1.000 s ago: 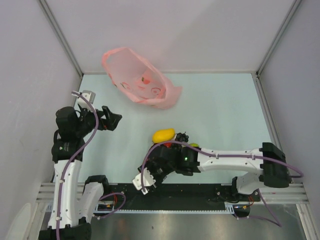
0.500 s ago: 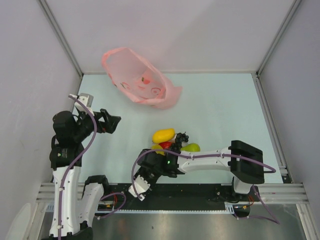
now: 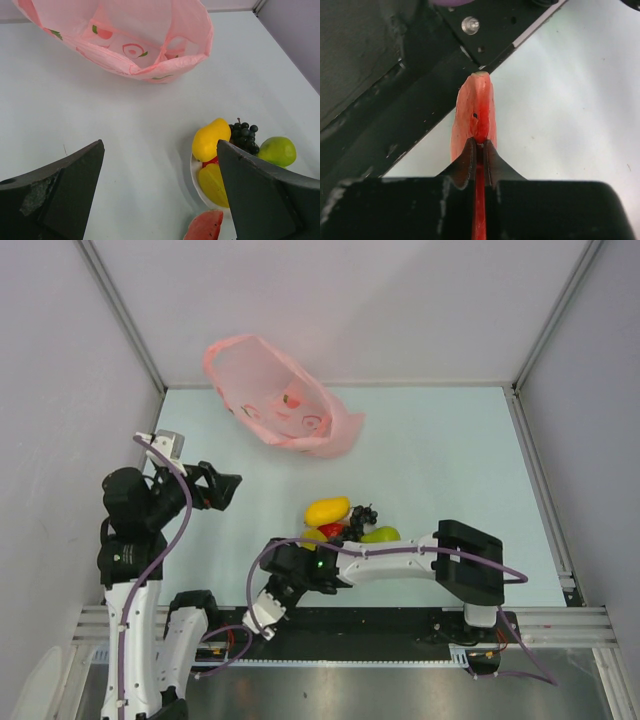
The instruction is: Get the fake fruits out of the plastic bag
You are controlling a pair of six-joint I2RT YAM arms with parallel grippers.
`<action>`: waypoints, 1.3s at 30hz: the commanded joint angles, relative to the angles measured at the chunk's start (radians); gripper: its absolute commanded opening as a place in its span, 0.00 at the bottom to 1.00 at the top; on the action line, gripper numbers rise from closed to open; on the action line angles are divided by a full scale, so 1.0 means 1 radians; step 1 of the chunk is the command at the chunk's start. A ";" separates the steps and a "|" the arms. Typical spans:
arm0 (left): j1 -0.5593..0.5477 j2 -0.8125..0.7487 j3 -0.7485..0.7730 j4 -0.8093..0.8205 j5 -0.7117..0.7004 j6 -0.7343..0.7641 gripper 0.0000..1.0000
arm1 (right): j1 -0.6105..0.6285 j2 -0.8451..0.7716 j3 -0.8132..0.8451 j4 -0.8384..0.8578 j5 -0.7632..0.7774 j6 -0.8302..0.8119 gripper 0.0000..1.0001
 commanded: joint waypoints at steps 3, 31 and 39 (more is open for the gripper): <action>0.010 -0.005 0.015 0.018 0.027 -0.030 1.00 | 0.008 0.048 0.148 -0.002 0.026 0.158 0.00; 0.010 0.041 -0.014 0.107 0.039 -0.074 1.00 | -0.023 -0.366 -0.031 -0.218 0.579 1.202 0.00; 0.016 0.047 -0.031 0.127 0.028 -0.078 1.00 | -0.058 -0.408 -0.150 -0.126 0.537 1.108 0.00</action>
